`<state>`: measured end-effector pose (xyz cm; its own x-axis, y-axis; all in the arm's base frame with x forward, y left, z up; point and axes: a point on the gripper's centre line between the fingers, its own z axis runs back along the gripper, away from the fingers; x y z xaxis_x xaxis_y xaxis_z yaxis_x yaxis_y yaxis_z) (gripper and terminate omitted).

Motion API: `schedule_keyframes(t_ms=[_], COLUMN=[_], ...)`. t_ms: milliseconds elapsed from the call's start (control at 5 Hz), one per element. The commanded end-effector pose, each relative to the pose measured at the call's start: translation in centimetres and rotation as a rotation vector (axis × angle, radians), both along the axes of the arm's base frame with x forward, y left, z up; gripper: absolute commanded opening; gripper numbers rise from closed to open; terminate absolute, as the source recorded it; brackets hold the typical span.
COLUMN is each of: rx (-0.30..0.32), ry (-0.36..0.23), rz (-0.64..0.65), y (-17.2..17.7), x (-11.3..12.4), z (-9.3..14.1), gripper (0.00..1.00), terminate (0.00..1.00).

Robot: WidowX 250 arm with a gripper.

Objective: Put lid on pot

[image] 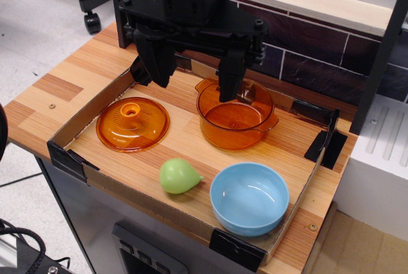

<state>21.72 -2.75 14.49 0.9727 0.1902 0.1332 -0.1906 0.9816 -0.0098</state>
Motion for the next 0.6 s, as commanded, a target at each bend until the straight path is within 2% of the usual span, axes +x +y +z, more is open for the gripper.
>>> schedule_keyframes(t_ms=[0,200,400], rx=[0.0,0.032,0.068], ry=[0.0,-0.024,-0.009], rz=[0.0,0.043,0.059], y=[0.0,1.5,4.4], x=[0.0,-0.3,1.6], z=[0.0,-1.1,-1.3], gripper=[1.0,1.0,1.0], terminate=[0.0,0.0,0.0])
